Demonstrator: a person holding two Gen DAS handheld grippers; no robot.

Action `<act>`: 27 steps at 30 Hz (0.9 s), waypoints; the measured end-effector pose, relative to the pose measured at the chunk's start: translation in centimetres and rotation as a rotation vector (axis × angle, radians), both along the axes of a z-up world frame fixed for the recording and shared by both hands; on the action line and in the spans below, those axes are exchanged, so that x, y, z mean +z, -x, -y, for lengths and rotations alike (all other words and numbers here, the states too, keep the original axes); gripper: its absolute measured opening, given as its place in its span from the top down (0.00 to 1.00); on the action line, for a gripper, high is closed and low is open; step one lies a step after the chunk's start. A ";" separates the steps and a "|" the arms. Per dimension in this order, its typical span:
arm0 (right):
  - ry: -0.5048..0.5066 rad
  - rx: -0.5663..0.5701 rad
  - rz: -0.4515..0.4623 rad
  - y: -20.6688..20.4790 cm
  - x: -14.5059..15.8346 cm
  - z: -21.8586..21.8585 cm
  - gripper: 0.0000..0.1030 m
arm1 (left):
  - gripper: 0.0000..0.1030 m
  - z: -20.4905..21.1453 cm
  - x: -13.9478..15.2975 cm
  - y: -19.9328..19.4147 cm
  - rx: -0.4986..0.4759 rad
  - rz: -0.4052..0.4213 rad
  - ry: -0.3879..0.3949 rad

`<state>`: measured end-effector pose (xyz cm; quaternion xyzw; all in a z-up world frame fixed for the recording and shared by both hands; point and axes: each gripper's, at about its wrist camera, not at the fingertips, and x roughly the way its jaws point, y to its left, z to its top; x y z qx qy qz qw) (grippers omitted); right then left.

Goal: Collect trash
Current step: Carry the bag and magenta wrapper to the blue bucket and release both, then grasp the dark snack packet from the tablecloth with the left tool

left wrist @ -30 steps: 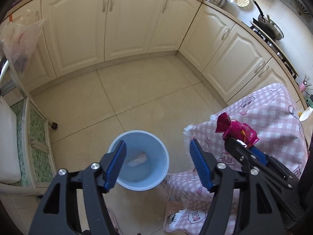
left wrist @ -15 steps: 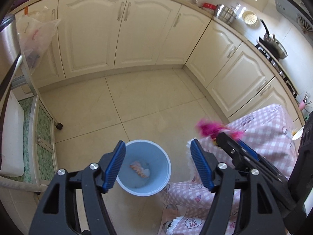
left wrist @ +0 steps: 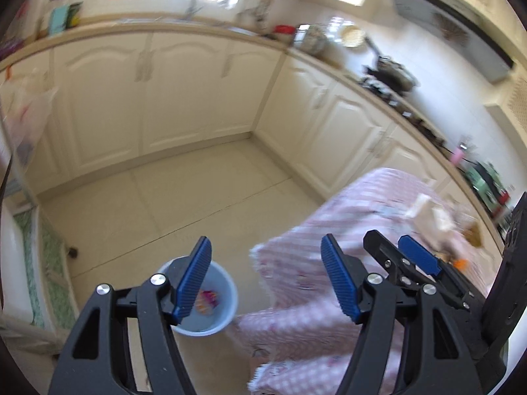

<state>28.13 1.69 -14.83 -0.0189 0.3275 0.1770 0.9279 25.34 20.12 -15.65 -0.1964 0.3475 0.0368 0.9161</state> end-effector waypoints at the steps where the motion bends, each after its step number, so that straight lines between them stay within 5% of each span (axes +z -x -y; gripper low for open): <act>1: 0.004 -0.016 0.017 0.5 0.6 1.0 0.41 | 0.31 1.2 0.6 0.2 -0.026 0.014 -0.003; 7: 0.056 -0.160 0.112 4.5 3.2 9.6 0.37 | 0.29 10.5 2.8 1.0 -0.224 0.053 -0.021; 16: 0.070 -0.309 0.068 7.5 1.1 19.1 0.37 | 0.29 21.2 1.0 1.6 -0.415 -0.009 -0.058; 27: 0.030 -0.351 0.024 8.9 -0.9 22.8 0.37 | 0.30 24.4 -2.6 -0.3 -0.437 -0.110 -0.094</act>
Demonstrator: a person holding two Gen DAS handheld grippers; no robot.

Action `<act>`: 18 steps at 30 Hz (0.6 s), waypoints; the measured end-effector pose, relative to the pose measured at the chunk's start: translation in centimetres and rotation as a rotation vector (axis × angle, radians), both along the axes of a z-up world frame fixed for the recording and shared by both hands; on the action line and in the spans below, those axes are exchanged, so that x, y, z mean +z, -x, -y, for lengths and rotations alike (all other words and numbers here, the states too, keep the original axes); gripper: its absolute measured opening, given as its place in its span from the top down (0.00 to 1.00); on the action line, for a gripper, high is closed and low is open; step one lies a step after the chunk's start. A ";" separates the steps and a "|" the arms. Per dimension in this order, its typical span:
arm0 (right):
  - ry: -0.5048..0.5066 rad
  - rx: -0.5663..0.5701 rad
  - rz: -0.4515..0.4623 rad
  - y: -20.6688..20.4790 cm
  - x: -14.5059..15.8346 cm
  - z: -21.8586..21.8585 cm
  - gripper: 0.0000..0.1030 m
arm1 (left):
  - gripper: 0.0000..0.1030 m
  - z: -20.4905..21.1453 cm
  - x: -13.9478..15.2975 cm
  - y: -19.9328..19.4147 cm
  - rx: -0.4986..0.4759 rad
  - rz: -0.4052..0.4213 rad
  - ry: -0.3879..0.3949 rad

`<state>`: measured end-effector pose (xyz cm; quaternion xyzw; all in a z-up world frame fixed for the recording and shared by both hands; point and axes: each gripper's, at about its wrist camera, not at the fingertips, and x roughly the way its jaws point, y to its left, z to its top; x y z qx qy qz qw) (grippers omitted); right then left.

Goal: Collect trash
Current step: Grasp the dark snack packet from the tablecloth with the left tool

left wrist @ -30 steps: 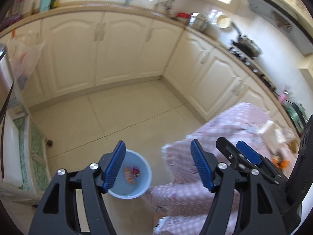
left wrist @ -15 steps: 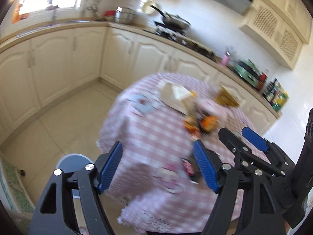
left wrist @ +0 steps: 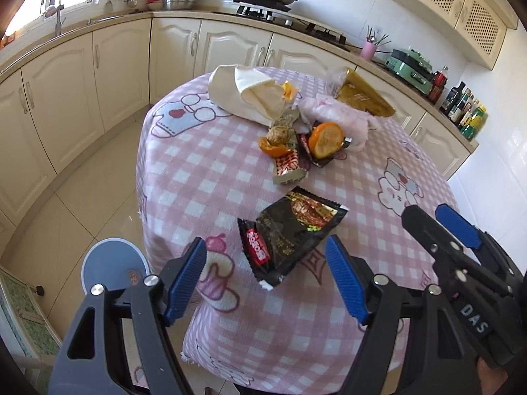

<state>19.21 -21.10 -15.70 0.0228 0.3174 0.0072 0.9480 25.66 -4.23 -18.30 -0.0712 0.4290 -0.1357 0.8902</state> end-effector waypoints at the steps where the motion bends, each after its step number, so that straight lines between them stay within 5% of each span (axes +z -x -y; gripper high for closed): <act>1: -0.004 0.001 -0.001 -0.1 0.0 0.0 0.37 | 0.39 0.1 -0.1 -0.3 -0.002 -0.003 0.002; 8: -0.020 0.008 -0.011 -0.6 -0.3 -0.1 0.37 | 0.85 1.1 -0.8 -1.1 -0.047 -0.022 0.012; 18: -0.050 0.037 -0.016 -2.0 -0.2 -1.0 0.37 | 0.90 -1.7 2.3 0.7 -0.036 0.092 0.133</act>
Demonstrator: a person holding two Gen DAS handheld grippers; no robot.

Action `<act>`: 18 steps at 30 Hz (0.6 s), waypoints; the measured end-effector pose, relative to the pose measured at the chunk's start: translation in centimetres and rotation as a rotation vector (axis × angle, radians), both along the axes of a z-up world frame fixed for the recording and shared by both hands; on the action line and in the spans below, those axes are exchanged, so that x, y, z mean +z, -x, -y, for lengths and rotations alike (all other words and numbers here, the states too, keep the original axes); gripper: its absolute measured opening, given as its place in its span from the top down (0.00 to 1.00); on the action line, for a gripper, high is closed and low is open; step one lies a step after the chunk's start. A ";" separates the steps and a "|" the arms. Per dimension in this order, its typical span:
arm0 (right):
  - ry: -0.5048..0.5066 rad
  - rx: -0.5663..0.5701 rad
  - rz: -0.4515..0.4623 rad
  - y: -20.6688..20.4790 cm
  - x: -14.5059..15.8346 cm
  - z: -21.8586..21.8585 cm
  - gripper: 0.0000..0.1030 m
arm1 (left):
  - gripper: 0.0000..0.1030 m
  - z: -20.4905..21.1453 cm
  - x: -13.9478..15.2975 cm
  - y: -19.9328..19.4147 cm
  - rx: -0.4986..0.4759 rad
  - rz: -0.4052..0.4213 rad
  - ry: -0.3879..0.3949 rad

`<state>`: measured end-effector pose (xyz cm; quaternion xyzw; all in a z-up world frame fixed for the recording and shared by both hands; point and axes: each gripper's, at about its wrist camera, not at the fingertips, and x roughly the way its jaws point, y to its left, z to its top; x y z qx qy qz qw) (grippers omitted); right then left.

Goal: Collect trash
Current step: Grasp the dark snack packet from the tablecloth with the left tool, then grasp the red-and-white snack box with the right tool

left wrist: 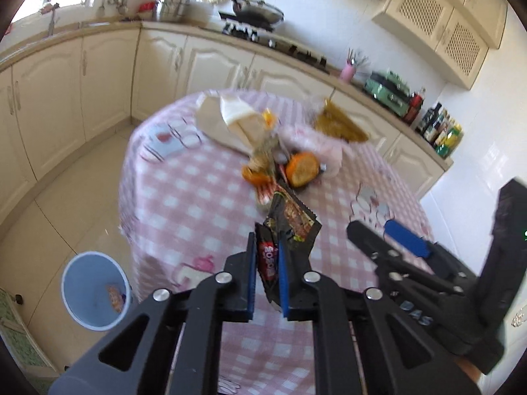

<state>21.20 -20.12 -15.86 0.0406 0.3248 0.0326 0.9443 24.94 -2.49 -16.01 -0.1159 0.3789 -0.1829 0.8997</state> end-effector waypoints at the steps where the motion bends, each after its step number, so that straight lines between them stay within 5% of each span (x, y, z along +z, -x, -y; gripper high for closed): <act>1: -0.009 0.004 -0.006 -0.4 -0.1 -0.2 0.37 | 0.90 -0.5 0.4 0.1 0.013 0.013 0.006; 14: -0.113 0.071 -0.125 -6.1 -1.5 -4.1 0.40 | 0.90 -7.2 2.1 -1.2 0.228 0.080 -0.040; 18: -0.082 0.041 -0.156 -7.9 -2.3 -4.7 0.60 | 0.90 -8.2 1.5 -1.7 0.231 0.064 -0.038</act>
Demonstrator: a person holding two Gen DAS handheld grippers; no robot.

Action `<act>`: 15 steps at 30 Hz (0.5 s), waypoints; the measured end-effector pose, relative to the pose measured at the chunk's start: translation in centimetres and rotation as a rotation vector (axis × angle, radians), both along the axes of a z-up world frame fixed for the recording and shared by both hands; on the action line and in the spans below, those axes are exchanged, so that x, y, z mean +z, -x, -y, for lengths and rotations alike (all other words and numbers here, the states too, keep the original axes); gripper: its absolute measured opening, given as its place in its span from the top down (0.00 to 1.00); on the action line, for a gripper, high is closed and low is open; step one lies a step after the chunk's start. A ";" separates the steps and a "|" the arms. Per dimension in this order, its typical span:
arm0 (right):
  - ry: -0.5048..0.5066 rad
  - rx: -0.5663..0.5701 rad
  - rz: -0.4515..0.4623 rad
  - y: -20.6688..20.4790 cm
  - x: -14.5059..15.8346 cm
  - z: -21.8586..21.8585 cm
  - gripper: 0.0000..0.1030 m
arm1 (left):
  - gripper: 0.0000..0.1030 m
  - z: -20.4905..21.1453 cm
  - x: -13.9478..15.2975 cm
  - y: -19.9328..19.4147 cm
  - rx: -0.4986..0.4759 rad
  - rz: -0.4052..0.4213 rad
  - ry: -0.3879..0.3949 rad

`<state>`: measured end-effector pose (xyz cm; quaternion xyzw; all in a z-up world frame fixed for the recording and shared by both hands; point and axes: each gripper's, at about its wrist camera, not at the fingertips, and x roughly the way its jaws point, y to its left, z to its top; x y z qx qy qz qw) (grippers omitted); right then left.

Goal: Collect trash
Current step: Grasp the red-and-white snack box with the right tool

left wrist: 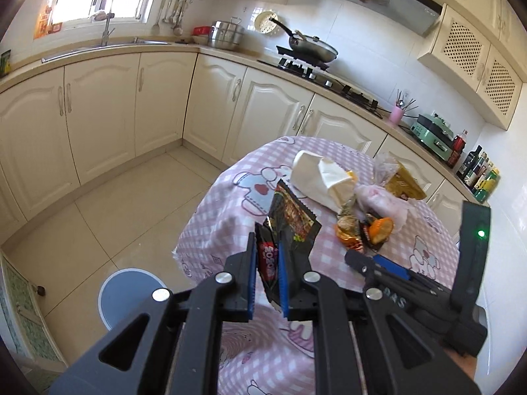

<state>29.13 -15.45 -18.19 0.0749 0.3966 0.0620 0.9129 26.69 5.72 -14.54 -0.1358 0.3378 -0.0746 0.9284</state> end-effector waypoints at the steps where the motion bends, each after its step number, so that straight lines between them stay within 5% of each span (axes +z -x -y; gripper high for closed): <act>1: 0.025 -0.003 0.000 -0.1 0.0 -0.1 0.67 | 0.90 -0.2 -0.2 -0.2 -0.003 -0.004 0.004; 7: 0.066 0.007 0.019 0.6 0.3 0.2 0.83 | 0.90 -0.3 -0.3 -0.5 -0.016 -0.001 0.029; 15: 0.099 -0.007 0.092 3.4 2.5 1.2 0.85 | 0.90 0.8 1.0 1.0 -0.043 0.039 0.041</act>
